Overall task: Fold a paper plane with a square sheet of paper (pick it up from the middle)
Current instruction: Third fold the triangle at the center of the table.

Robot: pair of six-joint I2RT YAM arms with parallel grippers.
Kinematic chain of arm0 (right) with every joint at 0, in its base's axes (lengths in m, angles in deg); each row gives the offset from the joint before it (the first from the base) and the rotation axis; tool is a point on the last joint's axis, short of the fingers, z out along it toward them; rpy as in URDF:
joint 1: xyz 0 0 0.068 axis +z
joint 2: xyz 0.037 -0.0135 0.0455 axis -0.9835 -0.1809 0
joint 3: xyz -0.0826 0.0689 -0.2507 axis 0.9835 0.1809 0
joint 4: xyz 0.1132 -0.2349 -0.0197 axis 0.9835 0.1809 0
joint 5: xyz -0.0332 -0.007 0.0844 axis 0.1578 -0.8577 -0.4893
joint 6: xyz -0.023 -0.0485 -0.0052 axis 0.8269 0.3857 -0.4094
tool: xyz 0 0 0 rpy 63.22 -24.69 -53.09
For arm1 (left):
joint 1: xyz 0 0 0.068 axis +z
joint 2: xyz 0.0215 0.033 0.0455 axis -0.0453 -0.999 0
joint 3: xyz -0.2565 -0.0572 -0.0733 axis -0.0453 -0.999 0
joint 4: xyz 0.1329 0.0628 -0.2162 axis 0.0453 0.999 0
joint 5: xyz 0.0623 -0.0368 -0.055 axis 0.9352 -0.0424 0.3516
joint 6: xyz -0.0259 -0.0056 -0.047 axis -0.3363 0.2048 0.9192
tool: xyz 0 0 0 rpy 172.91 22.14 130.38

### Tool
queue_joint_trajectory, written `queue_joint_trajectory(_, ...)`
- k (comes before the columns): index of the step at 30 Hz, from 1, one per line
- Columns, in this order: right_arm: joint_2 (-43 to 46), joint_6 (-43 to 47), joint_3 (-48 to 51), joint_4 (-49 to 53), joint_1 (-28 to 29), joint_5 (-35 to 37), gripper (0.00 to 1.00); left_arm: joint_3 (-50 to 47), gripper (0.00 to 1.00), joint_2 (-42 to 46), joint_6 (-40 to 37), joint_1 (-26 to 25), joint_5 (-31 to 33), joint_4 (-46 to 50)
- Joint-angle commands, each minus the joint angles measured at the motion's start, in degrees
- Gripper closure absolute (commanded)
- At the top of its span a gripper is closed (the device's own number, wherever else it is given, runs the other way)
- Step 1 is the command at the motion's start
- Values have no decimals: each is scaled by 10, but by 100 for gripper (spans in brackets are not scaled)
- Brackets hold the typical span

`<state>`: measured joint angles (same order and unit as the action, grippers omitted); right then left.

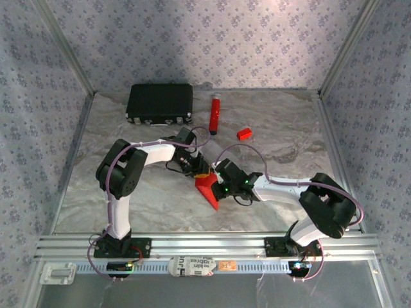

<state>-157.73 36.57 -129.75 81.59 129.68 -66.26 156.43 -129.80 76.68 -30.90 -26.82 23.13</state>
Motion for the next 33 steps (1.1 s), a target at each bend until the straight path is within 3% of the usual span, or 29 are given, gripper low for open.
queue_joint_trajectory(1,-10,-5,-19,19,-3,15,100,-18,80,-16,2,-2,17,21)
queue_joint_trajectory(33,-39,-15,-39,57,-4,35,100,-20,80,-10,11,-2,13,15)
